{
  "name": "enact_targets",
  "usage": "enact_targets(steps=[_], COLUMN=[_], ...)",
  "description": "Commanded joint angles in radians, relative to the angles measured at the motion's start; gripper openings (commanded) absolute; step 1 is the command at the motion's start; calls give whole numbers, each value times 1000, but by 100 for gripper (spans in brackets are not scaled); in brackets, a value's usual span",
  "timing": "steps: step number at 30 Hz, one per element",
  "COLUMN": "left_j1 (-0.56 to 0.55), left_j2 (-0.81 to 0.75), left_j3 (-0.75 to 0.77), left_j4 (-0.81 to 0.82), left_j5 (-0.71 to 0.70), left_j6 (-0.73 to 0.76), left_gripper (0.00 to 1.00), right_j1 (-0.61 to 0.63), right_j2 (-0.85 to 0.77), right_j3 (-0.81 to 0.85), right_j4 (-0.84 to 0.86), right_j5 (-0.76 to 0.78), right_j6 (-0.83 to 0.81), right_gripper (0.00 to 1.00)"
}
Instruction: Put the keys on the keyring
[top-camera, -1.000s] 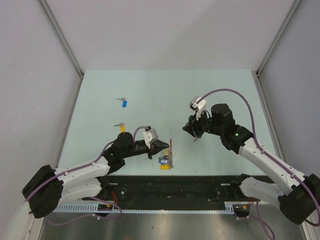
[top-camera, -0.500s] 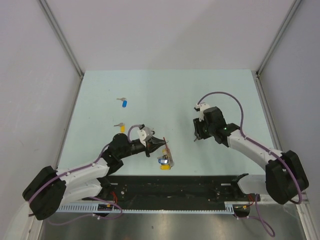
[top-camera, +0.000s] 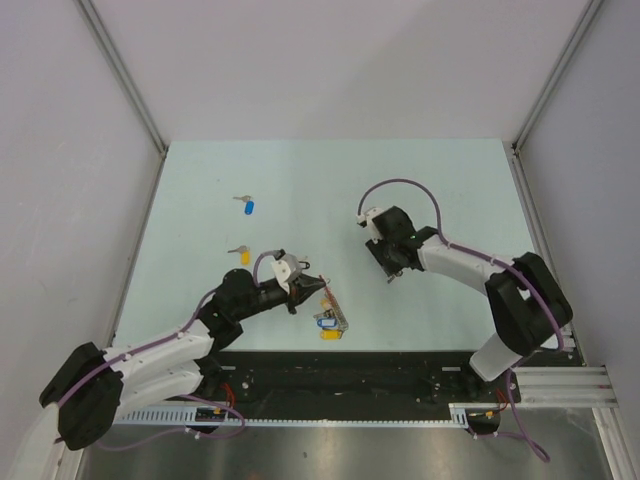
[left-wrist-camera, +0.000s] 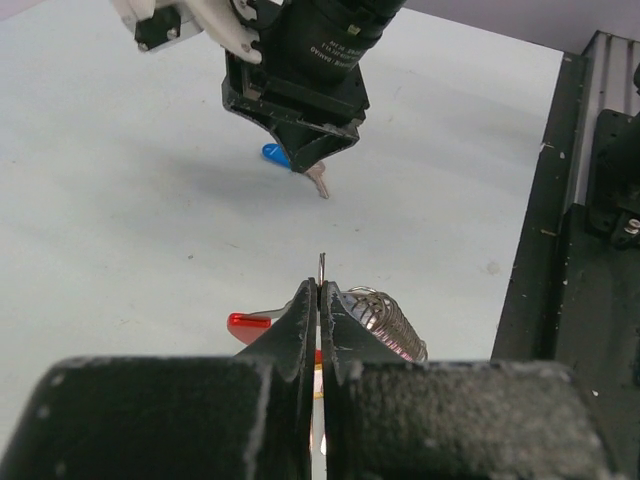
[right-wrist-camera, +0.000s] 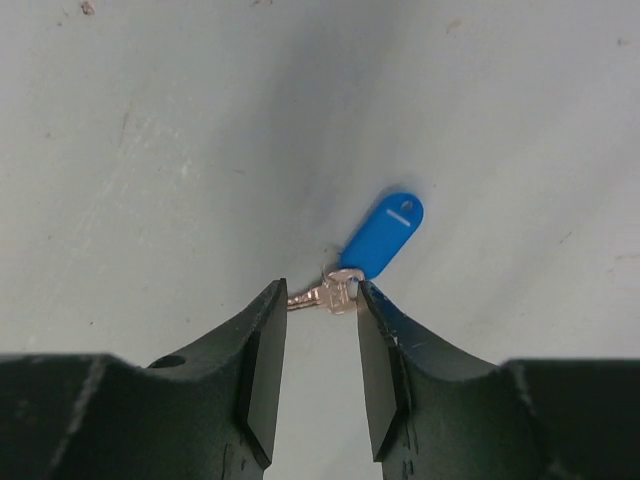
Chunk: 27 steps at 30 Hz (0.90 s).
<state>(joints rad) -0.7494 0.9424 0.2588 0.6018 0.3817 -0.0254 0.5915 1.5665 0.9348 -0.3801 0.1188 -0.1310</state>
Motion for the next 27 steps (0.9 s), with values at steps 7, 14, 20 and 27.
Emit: enact_targets(steps=[7,14,20,27], left_j1=[5,5,5,5], left_j2=[-57,-62,-62,-59], left_j3=[-7,-6,-4,-1], left_j4=[-2,-5,-7,-5], left_j5=[-72,-61,-49,-40], left_j6=[22,21,19,19], left_gripper=[0,0,0,0], right_j1=[88,117,123,133], right_j2=[223,317,357,395], right_j3=[263,332,348,352], right_j4=[-293,-364,-388,-387], right_j5=[214,280,312,341], right_j6=[-99,-101,-107,-127], right_gripper=[35,35,34,30])
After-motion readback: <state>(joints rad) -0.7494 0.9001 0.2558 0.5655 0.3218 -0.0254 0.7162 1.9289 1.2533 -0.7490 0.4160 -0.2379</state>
